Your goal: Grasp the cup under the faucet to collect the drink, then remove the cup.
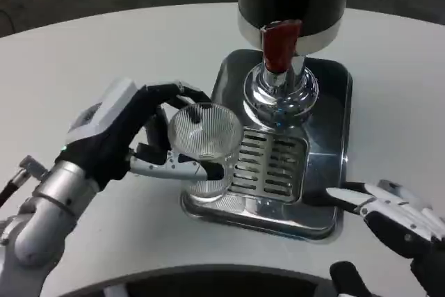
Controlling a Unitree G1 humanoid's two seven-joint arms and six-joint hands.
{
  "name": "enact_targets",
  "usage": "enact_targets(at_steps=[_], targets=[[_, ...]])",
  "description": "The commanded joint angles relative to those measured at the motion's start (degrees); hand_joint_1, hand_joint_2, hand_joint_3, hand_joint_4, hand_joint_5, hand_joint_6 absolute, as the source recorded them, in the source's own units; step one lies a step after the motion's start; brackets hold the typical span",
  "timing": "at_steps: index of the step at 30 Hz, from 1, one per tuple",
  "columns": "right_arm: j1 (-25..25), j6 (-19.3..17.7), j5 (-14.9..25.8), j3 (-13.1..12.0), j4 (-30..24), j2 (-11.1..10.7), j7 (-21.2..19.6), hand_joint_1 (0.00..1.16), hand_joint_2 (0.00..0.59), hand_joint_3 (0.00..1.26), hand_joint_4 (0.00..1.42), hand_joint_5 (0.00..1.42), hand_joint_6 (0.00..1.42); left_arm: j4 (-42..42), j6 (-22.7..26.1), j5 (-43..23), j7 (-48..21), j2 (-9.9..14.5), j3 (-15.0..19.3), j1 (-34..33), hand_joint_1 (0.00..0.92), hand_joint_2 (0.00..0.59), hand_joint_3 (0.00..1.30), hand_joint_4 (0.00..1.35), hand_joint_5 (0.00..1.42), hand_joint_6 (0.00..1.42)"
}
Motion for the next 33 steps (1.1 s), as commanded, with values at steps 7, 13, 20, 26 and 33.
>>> enact_targets(at_steps=[7,13,20,26,33], targets=[[1.8,-1.7,2.0,-1.4,-0.7,-1.6,-1.6,0.49,0.557,0.28,0.23,0.14,0.04,1.7,0.6,3.4,5.2,-1.3,-3.4,-2.7,0.802,0.058,0.74,0.77,0.97,0.97],[2.3,-1.7,2.6,-1.9,-0.7,-2.2,-2.3,0.49,0.557,0.28,0.23,0.14,0.05,2.3,2.1,4.3,7.1,-2.2,-4.9,-2.9,0.797,0.068,0.74,0.77,0.97,0.96],[2.3,-1.5,2.9,-2.4,-0.7,-2.5,-2.6,0.49,0.557,0.28,0.23,0.14,0.05,4.3,4.3,5.2,9.4,-4.4,-7.1,-4.4,0.796,0.069,0.74,0.77,0.97,0.96],[2.0,-0.9,3.4,-3.0,-0.7,-2.8,-2.8,0.49,0.557,0.28,0.23,0.15,0.05,6.7,5.7,5.6,10.7,-6.6,-8.6,-6.7,0.792,0.068,0.73,0.77,0.97,0.96],[1.4,0.1,3.8,-3.4,-0.7,-3.5,-3.1,0.49,0.557,0.28,0.23,0.15,0.05,7.2,6.3,5.3,10.7,-8.2,-9.8,-7.8,0.78,0.078,0.73,0.77,0.97,0.95]])
